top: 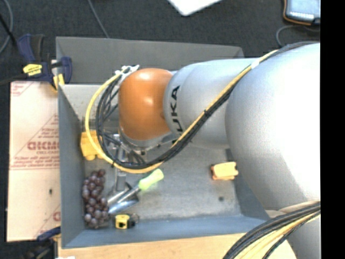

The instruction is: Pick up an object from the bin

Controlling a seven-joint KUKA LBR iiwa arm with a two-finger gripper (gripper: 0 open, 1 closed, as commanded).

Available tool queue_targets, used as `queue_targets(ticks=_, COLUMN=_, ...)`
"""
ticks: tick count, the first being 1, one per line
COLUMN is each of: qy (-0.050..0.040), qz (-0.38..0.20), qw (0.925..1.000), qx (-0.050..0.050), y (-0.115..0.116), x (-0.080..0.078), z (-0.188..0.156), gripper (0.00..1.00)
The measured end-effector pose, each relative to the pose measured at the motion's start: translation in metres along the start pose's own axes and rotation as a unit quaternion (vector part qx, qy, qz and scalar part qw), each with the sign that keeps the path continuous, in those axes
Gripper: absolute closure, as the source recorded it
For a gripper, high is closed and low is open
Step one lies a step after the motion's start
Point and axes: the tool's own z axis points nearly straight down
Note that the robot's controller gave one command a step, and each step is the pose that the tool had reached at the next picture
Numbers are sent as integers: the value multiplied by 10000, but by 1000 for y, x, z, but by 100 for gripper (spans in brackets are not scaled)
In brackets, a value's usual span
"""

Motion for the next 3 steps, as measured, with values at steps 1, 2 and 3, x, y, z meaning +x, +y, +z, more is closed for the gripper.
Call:
queue_targets(ticks=1, qy=-34, qz=22, qw=10000, qx=-8, y=-1, x=-2, z=-5, gripper=0)
queue_targets(ticks=2, qy=-57, qz=-1011, qw=9949, qx=-16, y=-28, x=19, z=25, gripper=0)
queue_targets(ticks=3, qy=-15, qz=-1942, qw=9810, qx=3, y=-55, x=39, z=22, gripper=0)
